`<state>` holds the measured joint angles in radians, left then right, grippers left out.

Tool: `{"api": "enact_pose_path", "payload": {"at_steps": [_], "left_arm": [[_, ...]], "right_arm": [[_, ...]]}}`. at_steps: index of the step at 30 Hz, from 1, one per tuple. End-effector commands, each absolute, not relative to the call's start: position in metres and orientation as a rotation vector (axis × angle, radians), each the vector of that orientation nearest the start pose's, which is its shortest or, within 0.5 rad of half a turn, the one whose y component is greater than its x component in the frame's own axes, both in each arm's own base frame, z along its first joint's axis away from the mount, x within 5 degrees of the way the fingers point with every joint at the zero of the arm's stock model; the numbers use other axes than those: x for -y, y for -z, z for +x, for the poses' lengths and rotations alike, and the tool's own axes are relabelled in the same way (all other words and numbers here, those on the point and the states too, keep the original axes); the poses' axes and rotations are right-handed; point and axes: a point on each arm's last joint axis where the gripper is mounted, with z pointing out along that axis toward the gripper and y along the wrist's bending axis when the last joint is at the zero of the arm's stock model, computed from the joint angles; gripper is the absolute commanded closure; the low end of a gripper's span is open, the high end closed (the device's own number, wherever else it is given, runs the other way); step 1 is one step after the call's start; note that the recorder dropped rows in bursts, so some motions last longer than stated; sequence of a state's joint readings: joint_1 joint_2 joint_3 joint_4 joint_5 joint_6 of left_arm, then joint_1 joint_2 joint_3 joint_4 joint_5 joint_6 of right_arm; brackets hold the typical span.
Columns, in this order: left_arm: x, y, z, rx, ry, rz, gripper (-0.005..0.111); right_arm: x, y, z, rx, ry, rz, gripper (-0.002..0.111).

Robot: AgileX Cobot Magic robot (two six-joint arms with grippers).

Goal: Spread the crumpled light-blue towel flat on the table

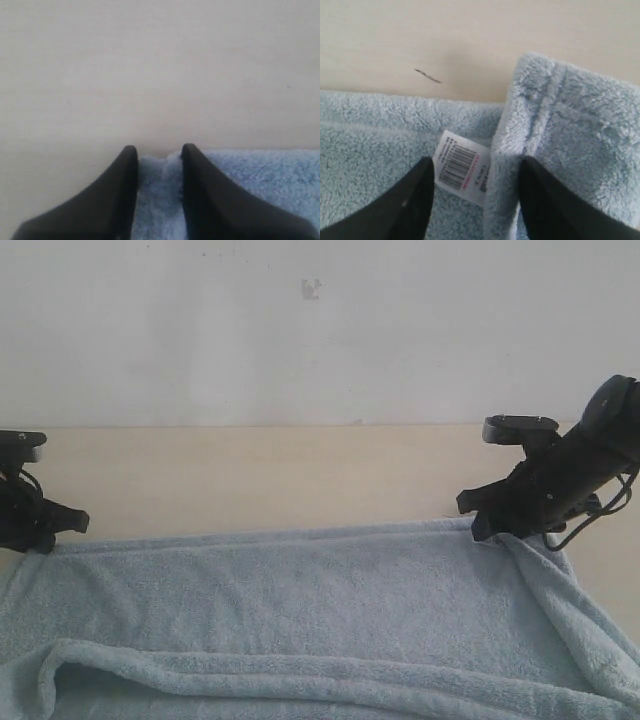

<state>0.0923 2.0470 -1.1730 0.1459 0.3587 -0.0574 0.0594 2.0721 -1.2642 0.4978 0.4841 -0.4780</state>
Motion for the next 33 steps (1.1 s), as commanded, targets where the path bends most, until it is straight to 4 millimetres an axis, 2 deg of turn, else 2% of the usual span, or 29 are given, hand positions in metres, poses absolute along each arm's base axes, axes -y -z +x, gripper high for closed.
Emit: {"api": "enact_pose_path", "payload": {"at_steps": [1, 2, 4, 5, 10, 13, 16, 22, 25, 28, 33], "left_arm": [[-0.042, -0.110, 0.391, -2.741, -0.119, -0.038, 0.097], [-0.042, -0.110, 0.390, -2.744, -0.119, -0.038, 0.102], [-0.042, -0.109, 0.390, -2.748, -0.125, -0.031, 0.103], [-0.042, -0.109, 0.390, -2.751, -0.125, -0.031, 0.103], [-0.042, -0.112, 0.389, -2.753, -0.126, -0.032, 0.103], [-0.041, -0.126, 0.389, -2.724, -0.108, -0.066, 0.103], [-0.040, -0.154, 0.387, -2.652, -0.074, -0.116, 0.103], [-0.032, -0.222, 0.373, -2.511, 0.025, -0.136, 0.103], [-0.028, -0.249, 0.363, -2.450, 0.046, -0.103, 0.103], [-0.028, -0.262, 0.356, -2.439, 0.045, -0.089, 0.103], [-0.027, -0.254, 0.348, -2.465, 0.047, -0.091, 0.103]], "right_arm": [[-0.043, -0.123, 0.406, -2.713, -0.295, -0.228, 0.074], [-0.043, -0.122, 0.406, -2.715, -0.280, -0.244, 0.084], [-0.042, -0.122, 0.405, -2.724, -0.262, -0.277, 0.105], [-0.042, -0.121, 0.404, -2.730, -0.257, -0.284, 0.108], [-0.041, -0.124, 0.402, -2.740, -0.250, -0.309, 0.108], [-0.041, -0.137, 0.402, -2.710, -0.239, -0.317, 0.108], [-0.039, -0.162, 0.400, -2.655, -0.220, -0.316, 0.108], [-0.020, -0.221, 0.387, -2.568, -0.088, -0.249, 0.108], [-0.012, -0.237, 0.376, -2.586, -0.002, -0.263, 0.108], [-0.002, -0.240, 0.369, -2.649, 0.081, -0.254, 0.108], [0.021, -0.230, 0.368, -2.697, 0.135, -0.126, 0.108]]}}
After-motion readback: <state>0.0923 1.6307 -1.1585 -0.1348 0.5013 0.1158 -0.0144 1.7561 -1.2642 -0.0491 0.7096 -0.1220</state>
